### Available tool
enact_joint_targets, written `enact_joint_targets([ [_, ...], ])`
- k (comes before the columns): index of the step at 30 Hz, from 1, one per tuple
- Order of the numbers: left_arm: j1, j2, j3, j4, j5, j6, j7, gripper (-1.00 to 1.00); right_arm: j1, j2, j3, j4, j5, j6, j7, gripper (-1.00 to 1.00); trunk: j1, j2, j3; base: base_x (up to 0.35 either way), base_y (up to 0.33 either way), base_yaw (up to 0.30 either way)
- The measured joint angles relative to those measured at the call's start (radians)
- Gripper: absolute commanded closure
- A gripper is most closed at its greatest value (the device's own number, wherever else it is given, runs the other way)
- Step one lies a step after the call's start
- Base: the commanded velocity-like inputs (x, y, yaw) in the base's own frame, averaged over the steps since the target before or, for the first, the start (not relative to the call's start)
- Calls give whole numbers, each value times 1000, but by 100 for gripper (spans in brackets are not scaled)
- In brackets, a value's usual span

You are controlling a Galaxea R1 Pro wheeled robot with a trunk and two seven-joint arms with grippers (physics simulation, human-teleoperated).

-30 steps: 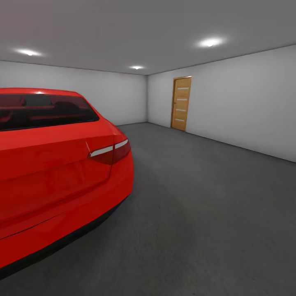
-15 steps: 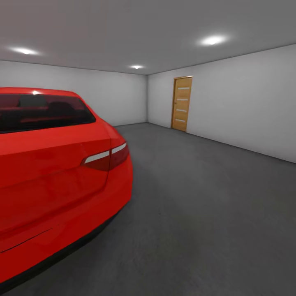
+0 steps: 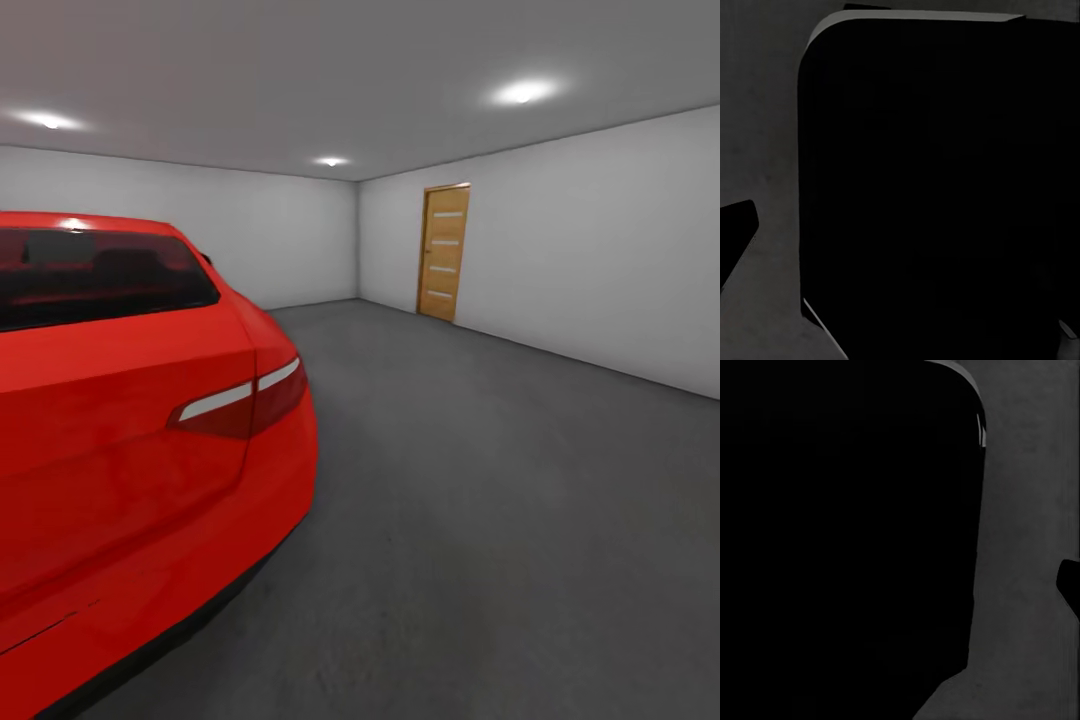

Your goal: Move the two storage containers from the living room to the garage. In the garage, place one container on the floor and stack the other container on top of it (either order is fine).

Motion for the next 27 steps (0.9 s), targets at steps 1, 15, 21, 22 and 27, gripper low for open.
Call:
enact_joint_targets([
  [1,0,0,0,0,0,0,0,-100,0,0,0,0,0,0,0,-100,0,0,0,322,-78,0],
  [15,0,1,0,0,1,1,0,-100,0,2,1,0,0,-1,0,-100,0,0,0,322,-79,-149],
  [21,0,1,0,0,2,1,0,-100,0,2,1,0,-1,-1,0,-100,0,0,0,322,-73,-248],
  [22,0,1,0,0,2,1,0,-100,1,2,1,0,-1,-1,0,-100,0,0,0,321,-41,-248],
  [27,0,1,0,0,2,1,0,-100,0,2,1,0,0,-1,0,-100,0,0,0,322,-19,-248],
])
